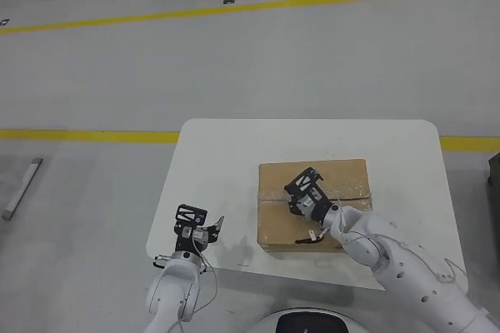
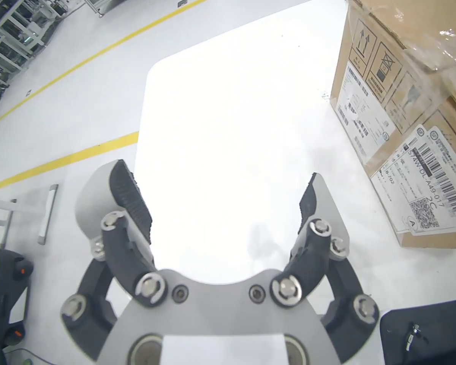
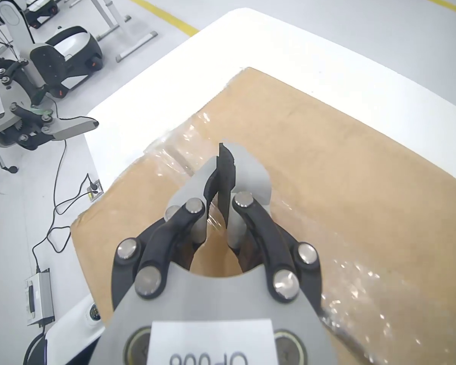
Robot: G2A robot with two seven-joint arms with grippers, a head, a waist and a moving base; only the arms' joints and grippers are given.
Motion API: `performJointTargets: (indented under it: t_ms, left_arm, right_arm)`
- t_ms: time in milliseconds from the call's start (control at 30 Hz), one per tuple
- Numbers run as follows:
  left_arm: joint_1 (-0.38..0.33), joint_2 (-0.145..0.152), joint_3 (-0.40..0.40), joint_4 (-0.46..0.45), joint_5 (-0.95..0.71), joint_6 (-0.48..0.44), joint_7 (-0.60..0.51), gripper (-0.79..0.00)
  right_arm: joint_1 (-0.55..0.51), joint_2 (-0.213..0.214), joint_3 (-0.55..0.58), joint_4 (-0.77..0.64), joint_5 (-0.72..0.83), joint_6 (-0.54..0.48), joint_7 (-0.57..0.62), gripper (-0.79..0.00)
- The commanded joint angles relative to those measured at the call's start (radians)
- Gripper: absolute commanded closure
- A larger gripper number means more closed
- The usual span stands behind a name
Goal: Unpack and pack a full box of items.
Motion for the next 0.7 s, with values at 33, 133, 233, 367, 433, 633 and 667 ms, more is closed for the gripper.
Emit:
performJointTargets:
  t_ms: [33, 133, 233, 367, 433, 633, 667]
  left_arm:
    - [0.000, 0.000, 0.000, 0.000, 0.000, 0.000, 0.000, -0.785]
    - [0.000, 0.000, 0.000, 0.000, 0.000, 0.000, 0.000, -0.785]
    - [0.000, 0.000, 0.000, 0.000, 0.000, 0.000, 0.000, -0.785]
    - [0.000, 0.000, 0.000, 0.000, 0.000, 0.000, 0.000, -0.785]
    - [0.000, 0.000, 0.000, 0.000, 0.000, 0.000, 0.000, -0.785]
    - [0.000, 0.000, 0.000, 0.000, 0.000, 0.000, 0.000, -0.785]
    - [0.000, 0.000, 0.000, 0.000, 0.000, 0.000, 0.000, -0.785]
  right_arm:
    - [-0.037, 0.010, 0.048, -0.021, -0.007, -0.003, -0.005, 0.000]
    - [-0.079, 0.022, 0.102, -0.049, -0.009, -0.006, -0.005, 0.000]
    - [-0.120, 0.032, 0.156, -0.072, -0.008, -0.009, -0.003, 0.000]
    - [-0.169, 0.044, 0.229, -0.098, 0.007, -0.006, -0.002, 0.000]
    - [-0.192, 0.049, 0.267, -0.110, 0.019, -0.004, -0.001, 0.000]
    - [-0.262, 0.064, 0.378, -0.152, 0.040, -0.006, 0.004, 0.000]
    - [-0.274, 0.067, 0.395, -0.160, 0.048, -0.008, 0.006, 0.000]
